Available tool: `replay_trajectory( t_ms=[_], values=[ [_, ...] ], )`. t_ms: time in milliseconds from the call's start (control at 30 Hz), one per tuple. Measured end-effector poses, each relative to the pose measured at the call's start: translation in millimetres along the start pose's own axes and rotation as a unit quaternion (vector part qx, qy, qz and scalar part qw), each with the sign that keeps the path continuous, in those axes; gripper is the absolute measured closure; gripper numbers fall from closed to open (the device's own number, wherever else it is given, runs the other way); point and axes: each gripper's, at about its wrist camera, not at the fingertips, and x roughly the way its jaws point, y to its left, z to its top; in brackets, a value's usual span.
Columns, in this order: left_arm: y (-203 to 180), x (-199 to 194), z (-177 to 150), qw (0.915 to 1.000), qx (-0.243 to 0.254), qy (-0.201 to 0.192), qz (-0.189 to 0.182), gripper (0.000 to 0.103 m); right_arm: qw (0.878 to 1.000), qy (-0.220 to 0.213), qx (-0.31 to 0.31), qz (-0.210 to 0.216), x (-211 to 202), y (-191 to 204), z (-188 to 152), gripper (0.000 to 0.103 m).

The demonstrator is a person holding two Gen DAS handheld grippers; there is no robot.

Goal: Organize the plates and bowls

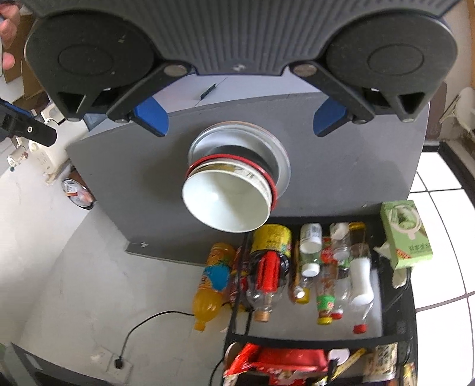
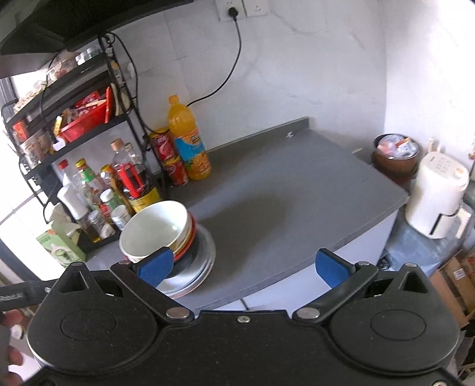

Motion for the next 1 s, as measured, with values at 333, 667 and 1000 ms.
replay_trajectory(
  t_ms=[333,667,1000],
  values=[
    [4,-15,13,0.999,0.039,-0.018,-0.01,0.0,1.0,-0.011,-0.003,-0.029,-13,7,-3,0.0],
    [8,-23,18,0.9976,0.066,-0.024,0.006,0.0,0.999,-0.009,-0.016,-0.051,-21,13,-8,0.0],
    [4,-31,14,0.9963,0.083,-0.02,0.009,0.0,0.996,-0.005,-0.033,-0.077,-31,20,-16,0.0]
  ],
)
